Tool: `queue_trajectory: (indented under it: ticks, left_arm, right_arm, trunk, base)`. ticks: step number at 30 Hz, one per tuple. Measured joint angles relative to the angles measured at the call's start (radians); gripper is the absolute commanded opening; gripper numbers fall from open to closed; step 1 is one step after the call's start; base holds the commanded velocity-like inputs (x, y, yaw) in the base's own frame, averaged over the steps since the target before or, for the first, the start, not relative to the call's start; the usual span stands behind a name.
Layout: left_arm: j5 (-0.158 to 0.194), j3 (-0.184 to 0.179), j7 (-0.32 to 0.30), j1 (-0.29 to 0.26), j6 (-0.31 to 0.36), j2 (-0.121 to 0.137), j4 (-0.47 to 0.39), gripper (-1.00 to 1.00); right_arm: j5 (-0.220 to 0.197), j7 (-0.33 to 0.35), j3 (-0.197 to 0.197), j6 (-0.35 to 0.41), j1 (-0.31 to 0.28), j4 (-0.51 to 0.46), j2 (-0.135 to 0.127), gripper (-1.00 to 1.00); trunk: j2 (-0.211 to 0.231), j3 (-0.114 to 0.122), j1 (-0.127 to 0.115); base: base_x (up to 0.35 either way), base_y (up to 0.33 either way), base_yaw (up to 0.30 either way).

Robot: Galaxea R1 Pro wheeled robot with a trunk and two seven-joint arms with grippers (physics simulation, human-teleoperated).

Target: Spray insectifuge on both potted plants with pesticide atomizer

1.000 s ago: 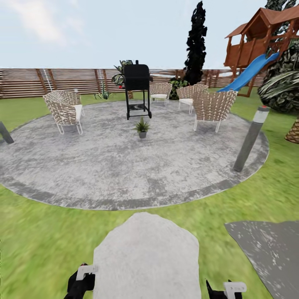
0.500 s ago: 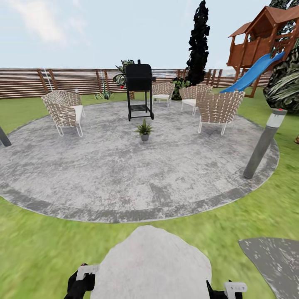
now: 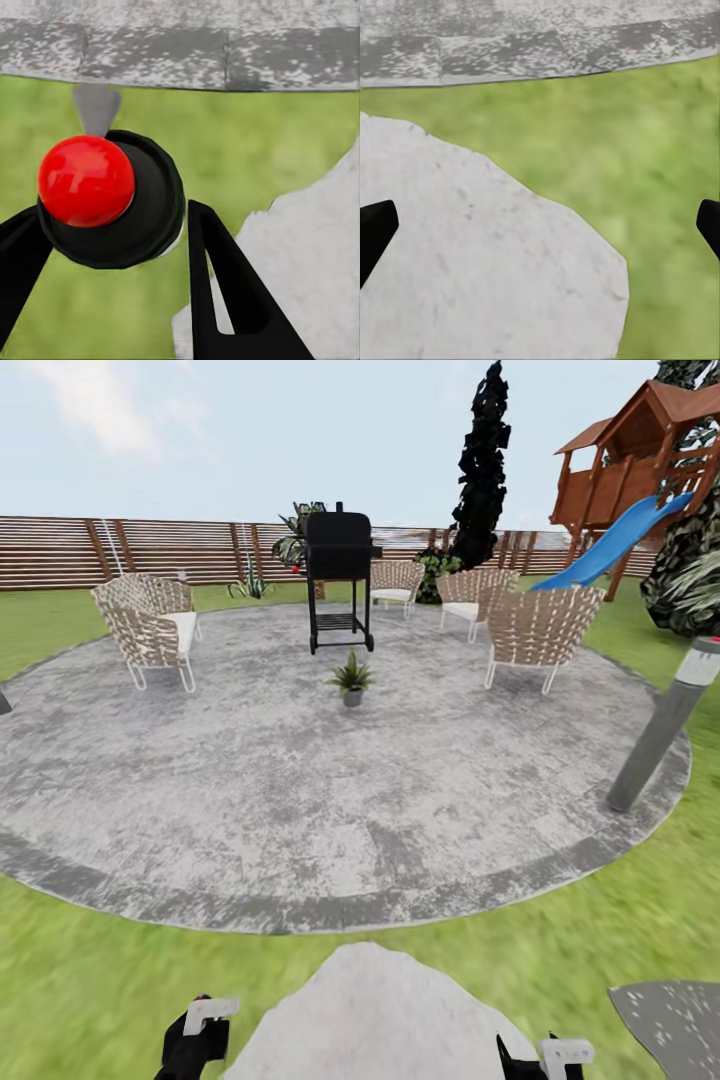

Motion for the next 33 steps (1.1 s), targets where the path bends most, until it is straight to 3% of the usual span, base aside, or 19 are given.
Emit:
queue_trajectory:
  ticks: [21,33]
  left_arm:
    - [0.000,0.000,0.000,-0.001,0.000,0.000,0.000,-1.00]
    - [0.000,0.000,0.000,0.000,0.000,0.000,0.000,-1.00]
  right_arm:
    - [-0.002,-0.001,0.000,-0.001,0.000,0.000,0.002,1.00]
    - [-0.002,-0.001,0.000,-0.001,0.000,0.000,0.005,1.00]
  trunk:
    - [0.000,0.000,0.000]
    - [0.000,0.000,0.000]
  base:
    - [0.341,0.090,0.004]
    - [0.341,0.089,0.214]
